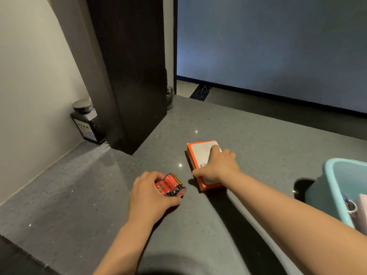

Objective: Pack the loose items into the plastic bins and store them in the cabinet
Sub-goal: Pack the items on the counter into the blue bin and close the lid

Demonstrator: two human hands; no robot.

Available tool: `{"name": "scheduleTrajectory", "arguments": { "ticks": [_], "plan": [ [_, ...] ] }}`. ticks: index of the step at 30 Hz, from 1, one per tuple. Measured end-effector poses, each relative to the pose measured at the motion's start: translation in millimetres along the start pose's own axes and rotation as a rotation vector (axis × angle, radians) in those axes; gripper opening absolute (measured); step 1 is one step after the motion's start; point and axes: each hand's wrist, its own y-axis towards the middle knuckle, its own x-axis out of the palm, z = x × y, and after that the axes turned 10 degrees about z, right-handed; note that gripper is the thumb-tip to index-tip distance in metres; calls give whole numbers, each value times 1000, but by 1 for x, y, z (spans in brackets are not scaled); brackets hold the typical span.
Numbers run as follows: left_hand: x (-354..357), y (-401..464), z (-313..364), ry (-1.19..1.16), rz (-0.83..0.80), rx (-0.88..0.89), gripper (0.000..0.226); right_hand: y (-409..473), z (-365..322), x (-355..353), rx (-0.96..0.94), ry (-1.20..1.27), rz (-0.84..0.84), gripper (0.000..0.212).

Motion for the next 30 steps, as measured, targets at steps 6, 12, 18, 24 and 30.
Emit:
{"name": "scheduleTrajectory", "arguments": {
  "ticks": [6,12,18,24,30],
  "plan": [
    [-11,-12,92,-134,8,248,58,-47,67,-112,-14,104,246,94],
    [2,-52,193,-326,-136,466,58,-136,187,-192,164,143,463,75],
    [48,-112,249,-381,-317,555,55,-211,277,-196,362,145,473,87],
    [88,-141,283,-254,-412,640,51,-236,313,-189,365,237,488,79],
    [115,-127,298,-128,-271,607,58,-231,312,-168,342,163,357,97]
  ]
}}
